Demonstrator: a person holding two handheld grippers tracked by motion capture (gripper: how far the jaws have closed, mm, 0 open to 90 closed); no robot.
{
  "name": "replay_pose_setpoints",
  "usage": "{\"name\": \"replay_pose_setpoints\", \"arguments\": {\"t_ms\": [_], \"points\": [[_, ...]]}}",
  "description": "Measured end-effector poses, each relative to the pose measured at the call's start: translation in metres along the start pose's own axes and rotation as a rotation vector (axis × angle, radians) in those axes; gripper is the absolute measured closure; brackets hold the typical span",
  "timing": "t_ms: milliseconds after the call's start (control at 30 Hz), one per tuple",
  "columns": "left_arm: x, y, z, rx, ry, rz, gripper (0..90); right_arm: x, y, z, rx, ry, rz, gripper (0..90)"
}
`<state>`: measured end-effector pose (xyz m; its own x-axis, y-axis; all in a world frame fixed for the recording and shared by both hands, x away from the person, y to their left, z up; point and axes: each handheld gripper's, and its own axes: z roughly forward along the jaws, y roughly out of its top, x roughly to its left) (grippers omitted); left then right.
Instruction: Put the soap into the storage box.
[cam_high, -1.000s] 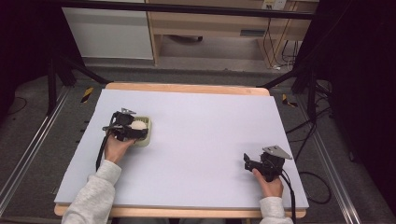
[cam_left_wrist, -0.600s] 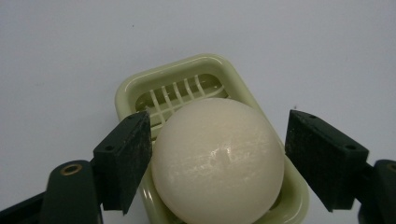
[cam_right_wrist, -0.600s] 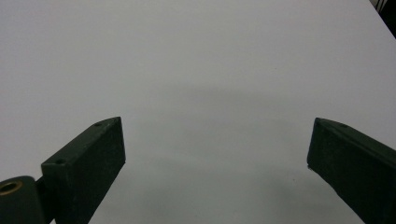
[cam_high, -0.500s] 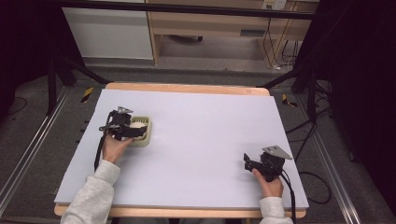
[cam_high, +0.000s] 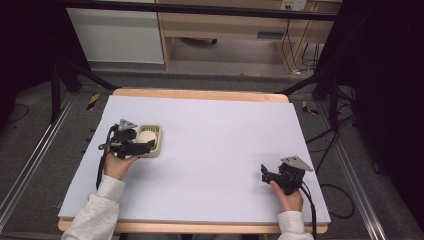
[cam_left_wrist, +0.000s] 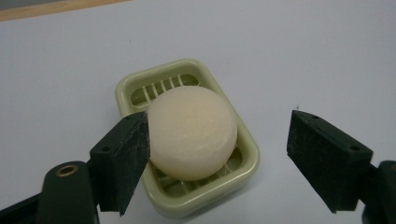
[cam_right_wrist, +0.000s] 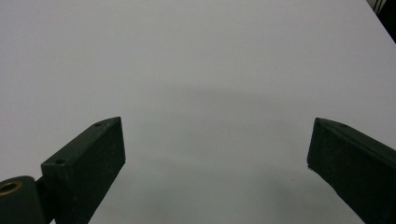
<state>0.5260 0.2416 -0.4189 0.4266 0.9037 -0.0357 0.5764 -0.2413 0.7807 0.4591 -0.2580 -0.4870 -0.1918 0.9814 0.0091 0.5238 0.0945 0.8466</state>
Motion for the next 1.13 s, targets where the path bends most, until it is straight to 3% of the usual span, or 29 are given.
{"name": "replay_pose_setpoints", "arguments": {"t_ms": [167, 467, 633, 867, 1133], "points": [[0.001, -0.009, -0.011, -0.031, -0.005, -0.013, 20.5, 0.0, 0.0, 0.0, -0.003, -0.003, -0.004, 4.6], [-0.006, -0.039, -0.029, -0.09, 0.024, 0.013, 19.9, 0.0, 0.0, -0.001, -0.007, -0.001, -0.002, 4.5], [-0.005, -0.051, -0.033, -0.094, 0.029, 0.019, 20.0, 0.0, 0.0, -0.001, -0.007, -0.001, -0.001, 4.5], [0.003, -0.075, -0.038, -0.056, 0.033, 0.013, 18.9, -0.001, 0.0, -0.001, -0.008, 0.0, 0.007, 4.5], [0.013, -0.086, -0.043, -0.062, 0.041, 0.008, 18.4, -0.001, 0.0, 0.0, -0.005, 0.007, 0.013, 4.5]]}}
